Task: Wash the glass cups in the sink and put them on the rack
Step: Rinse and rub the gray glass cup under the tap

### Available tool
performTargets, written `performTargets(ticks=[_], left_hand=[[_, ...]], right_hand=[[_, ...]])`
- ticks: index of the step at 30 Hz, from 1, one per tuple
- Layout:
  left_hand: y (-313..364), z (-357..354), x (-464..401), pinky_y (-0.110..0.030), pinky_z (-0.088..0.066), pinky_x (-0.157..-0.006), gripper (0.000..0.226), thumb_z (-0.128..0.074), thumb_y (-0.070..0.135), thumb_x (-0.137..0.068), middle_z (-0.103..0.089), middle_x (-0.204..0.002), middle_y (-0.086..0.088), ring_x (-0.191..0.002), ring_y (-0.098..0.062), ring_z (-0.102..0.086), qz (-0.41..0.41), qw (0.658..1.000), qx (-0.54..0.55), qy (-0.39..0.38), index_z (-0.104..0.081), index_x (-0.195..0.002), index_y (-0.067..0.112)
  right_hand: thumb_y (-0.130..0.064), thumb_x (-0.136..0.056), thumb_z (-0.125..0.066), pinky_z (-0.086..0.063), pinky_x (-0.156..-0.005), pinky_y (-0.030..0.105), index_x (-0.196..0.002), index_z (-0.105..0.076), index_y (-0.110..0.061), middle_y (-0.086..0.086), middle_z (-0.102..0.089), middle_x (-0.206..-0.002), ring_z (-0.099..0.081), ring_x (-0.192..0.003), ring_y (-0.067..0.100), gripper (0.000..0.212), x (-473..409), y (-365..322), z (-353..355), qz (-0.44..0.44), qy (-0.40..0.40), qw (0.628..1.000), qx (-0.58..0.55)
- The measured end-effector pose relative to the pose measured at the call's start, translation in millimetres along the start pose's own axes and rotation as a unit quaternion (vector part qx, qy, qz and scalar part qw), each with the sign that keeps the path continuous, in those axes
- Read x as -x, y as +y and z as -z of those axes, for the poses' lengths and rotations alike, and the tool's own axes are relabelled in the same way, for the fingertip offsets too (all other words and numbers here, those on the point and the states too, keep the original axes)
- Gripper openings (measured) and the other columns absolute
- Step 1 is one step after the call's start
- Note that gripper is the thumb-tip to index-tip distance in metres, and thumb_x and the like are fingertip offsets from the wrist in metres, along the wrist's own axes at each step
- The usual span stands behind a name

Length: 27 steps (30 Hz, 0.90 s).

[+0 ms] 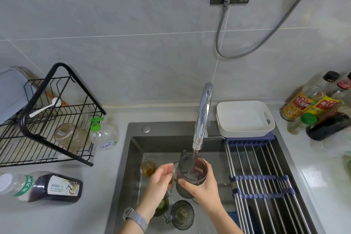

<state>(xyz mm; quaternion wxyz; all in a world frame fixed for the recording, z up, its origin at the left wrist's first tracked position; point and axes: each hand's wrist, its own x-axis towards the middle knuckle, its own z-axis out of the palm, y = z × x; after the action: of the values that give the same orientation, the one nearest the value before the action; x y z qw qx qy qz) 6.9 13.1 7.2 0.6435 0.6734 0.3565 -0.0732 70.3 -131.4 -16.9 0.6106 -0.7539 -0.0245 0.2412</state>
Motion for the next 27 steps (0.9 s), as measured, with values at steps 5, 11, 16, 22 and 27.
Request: performTargets(ticks=[5, 11, 16, 22, 27], left_hand=[[-4.7, -10.7, -1.3, -0.046, -0.046, -0.103, 0.035, -0.046, 0.036, -0.1, -0.052, -0.134, 0.001, -0.118, -0.018, -0.054, 0.111, 0.989, 0.095, -0.011, -0.043, -0.135, 0.032], [5.8, -16.9, 1.9, -0.053, -0.043, -0.104, 0.044, -0.043, 0.04, -0.1, -0.066, -0.122, -0.021, -0.117, -0.036, -0.06, 0.226, 0.884, 0.391, -0.12, -0.064, -0.123, 0.009], [2.7, -19.0, 2.4, -0.048, -0.045, -0.103, 0.046, -0.05, 0.042, -0.096, -0.064, -0.125, -0.018, -0.117, -0.033, -0.062, 0.211, 0.895, 0.375, -0.114, -0.062, -0.127, 0.011], [-6.6, -14.1, 0.4, -0.052, -0.042, -0.107, 0.048, -0.064, 0.025, -0.089, -0.064, -0.127, -0.014, -0.119, -0.032, -0.06, 0.136, 0.92, 0.352, -0.109, -0.052, -0.134, 0.018], [-2.0, -8.7, 7.0, -0.046, -0.051, -0.095, 0.043, -0.065, 0.017, -0.083, -0.07, -0.117, -0.011, -0.107, -0.028, -0.068, 0.091, 0.932, 0.341, -0.079, -0.06, -0.126, 0.018]], right_hand=[[-0.046, -0.035, -0.094, -0.054, -0.089, 0.034, -0.123, -0.049, -0.016, 0.01, -0.065, -0.118, -0.066, -0.105, 0.019, 0.103, -1.7, 0.3, -2.6, -0.105, -0.038, 0.976, -0.186], [-0.017, -0.063, -0.085, -0.054, -0.089, 0.045, -0.124, -0.055, 0.001, 0.021, -0.069, -0.113, -0.067, -0.104, 0.034, 0.07, 0.6, 0.9, -3.4, -0.153, -0.053, 0.931, -0.326], [-0.022, -0.062, -0.08, -0.054, -0.089, 0.041, -0.123, -0.056, -0.005, 0.015, -0.071, -0.111, -0.068, -0.104, 0.029, 0.067, 5.2, 3.9, -5.6, -0.144, -0.041, 0.94, -0.305], [-0.019, -0.076, -0.076, -0.056, -0.081, 0.035, -0.118, -0.061, 0.002, 0.016, -0.072, -0.109, -0.069, -0.102, 0.028, 0.049, 9.1, -3.7, -7.5, -0.162, -0.052, 0.93, -0.324], [-0.034, -0.075, -0.068, -0.056, -0.079, 0.04, -0.119, -0.063, -0.003, 0.014, -0.071, -0.111, -0.067, -0.105, 0.03, 0.054, 8.5, -1.0, -12.1, -0.214, -0.053, 0.916, -0.336]])
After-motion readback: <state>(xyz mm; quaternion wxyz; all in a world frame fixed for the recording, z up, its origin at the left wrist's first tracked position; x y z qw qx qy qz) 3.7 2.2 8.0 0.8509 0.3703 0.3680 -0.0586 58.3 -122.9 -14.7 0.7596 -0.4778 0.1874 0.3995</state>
